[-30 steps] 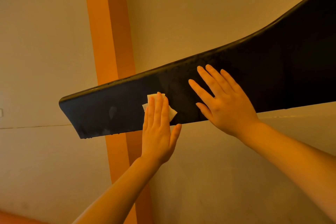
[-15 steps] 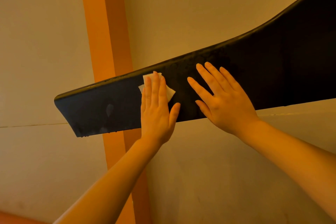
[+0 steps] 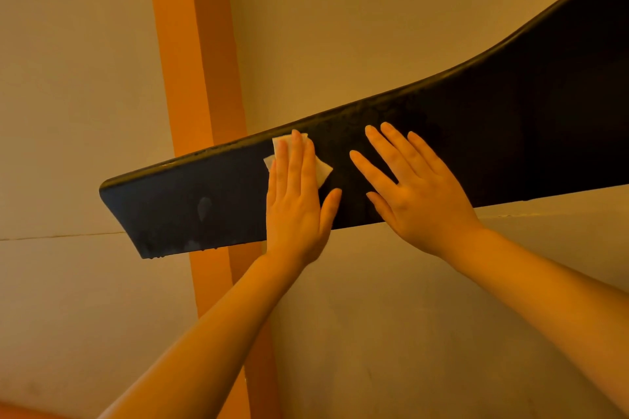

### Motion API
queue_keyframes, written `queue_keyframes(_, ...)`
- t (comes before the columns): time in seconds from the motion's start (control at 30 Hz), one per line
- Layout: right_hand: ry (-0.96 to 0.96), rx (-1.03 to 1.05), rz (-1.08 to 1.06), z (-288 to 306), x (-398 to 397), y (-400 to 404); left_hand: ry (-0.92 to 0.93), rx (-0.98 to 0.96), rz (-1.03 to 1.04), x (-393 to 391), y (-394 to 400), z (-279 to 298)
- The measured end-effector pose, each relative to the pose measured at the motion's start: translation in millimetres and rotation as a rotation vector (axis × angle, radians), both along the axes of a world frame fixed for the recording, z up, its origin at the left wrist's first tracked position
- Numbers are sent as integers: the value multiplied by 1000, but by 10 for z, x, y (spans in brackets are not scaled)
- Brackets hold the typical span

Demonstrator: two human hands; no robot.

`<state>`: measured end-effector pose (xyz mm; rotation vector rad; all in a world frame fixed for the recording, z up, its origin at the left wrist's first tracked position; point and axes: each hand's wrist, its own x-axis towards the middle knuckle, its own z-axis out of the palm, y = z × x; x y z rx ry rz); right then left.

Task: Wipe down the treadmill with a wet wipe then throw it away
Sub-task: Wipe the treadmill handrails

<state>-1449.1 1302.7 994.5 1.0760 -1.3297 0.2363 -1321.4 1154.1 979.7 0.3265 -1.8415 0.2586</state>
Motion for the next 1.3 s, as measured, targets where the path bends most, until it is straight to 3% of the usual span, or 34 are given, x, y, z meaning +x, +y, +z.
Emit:
queue_keyframes(0.13, 8, 25, 6, -68, -50, 100, -3, 6, 7, -27, 49, 3)
queue_keyframes(0.43, -127, -57, -149, -171, -239, 425, -118, -9, 45, -99, 88, -681)
queue_keyframes(0.9, -110, -51, -155, -176, -288, 495, -36, -9, 55, -85, 138, 90)
queue_keyframes(1.3, -109, -62, -158, -202, -310, 470, -114, -22, 71, -104, 122, -444)
